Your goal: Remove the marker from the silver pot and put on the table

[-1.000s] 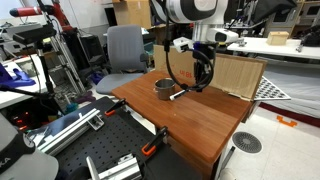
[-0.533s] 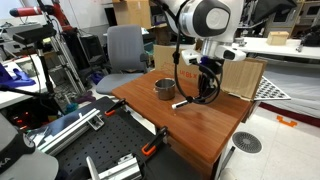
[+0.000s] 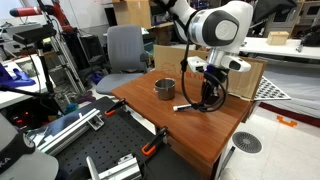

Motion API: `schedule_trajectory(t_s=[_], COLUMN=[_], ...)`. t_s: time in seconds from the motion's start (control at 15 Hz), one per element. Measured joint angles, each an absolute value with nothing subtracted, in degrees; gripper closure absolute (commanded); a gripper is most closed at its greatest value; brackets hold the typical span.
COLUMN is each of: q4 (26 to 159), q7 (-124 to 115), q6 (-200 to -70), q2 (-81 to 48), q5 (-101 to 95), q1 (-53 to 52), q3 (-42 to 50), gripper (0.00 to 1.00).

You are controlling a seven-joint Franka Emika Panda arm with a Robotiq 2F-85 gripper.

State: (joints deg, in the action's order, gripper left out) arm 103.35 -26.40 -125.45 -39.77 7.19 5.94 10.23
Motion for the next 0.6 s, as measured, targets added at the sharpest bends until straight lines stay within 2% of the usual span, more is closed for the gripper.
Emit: schedule_trajectory(t_s=[0.4,0.6], q4=[101.62,101.22], q7=[-26.40,-26.39], q6=[-124.45,-124.45], q2=[-40.77,-41.05], q5=[7.19,7.19], q1=[5.94,5.92], q3=[10.22,10.15], gripper=[0.04,0.00])
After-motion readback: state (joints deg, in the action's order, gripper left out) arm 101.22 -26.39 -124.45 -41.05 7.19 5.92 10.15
